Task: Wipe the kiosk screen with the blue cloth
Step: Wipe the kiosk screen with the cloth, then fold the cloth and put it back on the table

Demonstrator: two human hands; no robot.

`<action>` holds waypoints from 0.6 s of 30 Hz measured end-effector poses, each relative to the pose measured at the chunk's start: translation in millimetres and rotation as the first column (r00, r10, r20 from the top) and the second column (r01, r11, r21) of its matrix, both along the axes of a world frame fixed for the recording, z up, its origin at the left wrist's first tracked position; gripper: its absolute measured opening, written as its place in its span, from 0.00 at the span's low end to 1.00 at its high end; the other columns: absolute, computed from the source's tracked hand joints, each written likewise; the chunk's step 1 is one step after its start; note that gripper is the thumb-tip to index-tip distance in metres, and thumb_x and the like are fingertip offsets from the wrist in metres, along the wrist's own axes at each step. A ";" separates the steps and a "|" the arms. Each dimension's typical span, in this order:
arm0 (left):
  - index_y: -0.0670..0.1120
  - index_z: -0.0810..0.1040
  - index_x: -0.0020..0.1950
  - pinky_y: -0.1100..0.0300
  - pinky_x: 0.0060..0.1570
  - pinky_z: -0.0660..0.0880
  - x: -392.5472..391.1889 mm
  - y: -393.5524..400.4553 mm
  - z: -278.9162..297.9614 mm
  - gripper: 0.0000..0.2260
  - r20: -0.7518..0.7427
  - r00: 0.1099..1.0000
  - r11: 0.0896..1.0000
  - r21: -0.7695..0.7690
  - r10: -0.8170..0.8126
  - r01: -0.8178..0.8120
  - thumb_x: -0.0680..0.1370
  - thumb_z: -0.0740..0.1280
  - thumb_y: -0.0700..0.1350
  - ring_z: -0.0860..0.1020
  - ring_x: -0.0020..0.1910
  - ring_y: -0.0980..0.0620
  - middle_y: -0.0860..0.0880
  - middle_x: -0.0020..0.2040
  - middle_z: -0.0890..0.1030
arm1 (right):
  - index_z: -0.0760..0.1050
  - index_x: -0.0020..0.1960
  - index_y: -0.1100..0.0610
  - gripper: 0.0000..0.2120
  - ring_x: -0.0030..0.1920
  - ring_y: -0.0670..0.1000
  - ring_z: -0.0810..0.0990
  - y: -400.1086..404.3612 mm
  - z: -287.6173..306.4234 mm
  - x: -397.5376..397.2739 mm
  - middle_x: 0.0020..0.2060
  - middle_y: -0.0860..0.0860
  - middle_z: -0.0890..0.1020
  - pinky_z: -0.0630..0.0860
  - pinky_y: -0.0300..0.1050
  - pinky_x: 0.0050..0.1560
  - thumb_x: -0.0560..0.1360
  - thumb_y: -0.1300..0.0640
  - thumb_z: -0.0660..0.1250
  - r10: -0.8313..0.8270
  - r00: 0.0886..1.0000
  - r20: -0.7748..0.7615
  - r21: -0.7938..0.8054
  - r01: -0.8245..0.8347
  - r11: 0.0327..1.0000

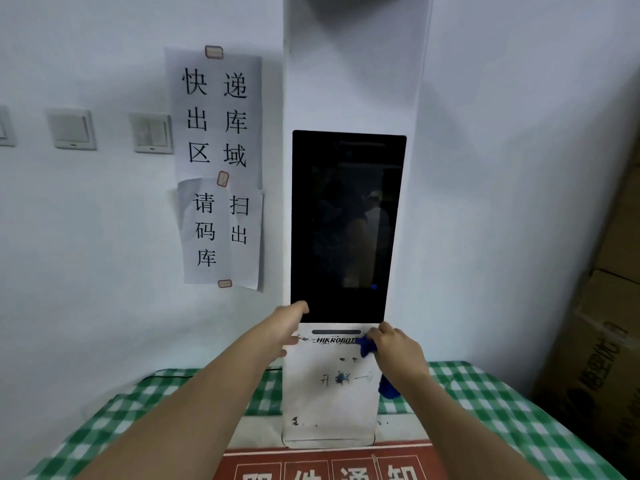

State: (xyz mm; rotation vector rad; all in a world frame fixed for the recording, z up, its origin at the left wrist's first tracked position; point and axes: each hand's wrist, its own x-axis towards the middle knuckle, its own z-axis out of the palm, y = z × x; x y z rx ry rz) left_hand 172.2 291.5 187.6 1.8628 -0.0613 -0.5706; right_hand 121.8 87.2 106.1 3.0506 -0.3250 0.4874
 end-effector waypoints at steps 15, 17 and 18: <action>0.49 0.72 0.61 0.54 0.56 0.72 -84.3 -34.5 31.7 0.14 0.211 0.952 0.974 0.086 -0.224 0.210 0.78 0.56 0.43 0.76 0.52 0.48 0.48 0.53 0.79 | 0.74 0.55 0.55 0.11 0.46 0.54 0.78 49.0 86.4 -35.1 0.47 0.52 0.80 0.73 0.45 0.44 0.78 0.50 0.62 -0.081 0.966 0.245 0.638 -0.098 0.764; 0.49 0.70 0.66 0.53 0.57 0.75 -88.6 -41.7 32.3 0.17 0.222 0.961 0.986 0.010 -0.163 0.165 0.78 0.57 0.44 0.78 0.54 0.48 0.47 0.55 0.79 | 0.75 0.55 0.55 0.11 0.46 0.51 0.77 49.9 94.9 -39.5 0.46 0.50 0.80 0.72 0.44 0.44 0.77 0.49 0.63 -0.085 0.958 0.274 0.744 -0.155 0.650; 0.48 0.69 0.68 0.54 0.55 0.76 -90.8 -44.5 33.5 0.18 0.223 0.964 0.988 -0.035 -0.141 0.152 0.78 0.58 0.44 0.78 0.54 0.48 0.46 0.56 0.80 | 0.75 0.55 0.54 0.11 0.47 0.51 0.78 49.6 98.1 -40.6 0.47 0.50 0.80 0.73 0.45 0.47 0.77 0.48 0.63 -0.085 0.958 0.273 0.796 -0.175 0.579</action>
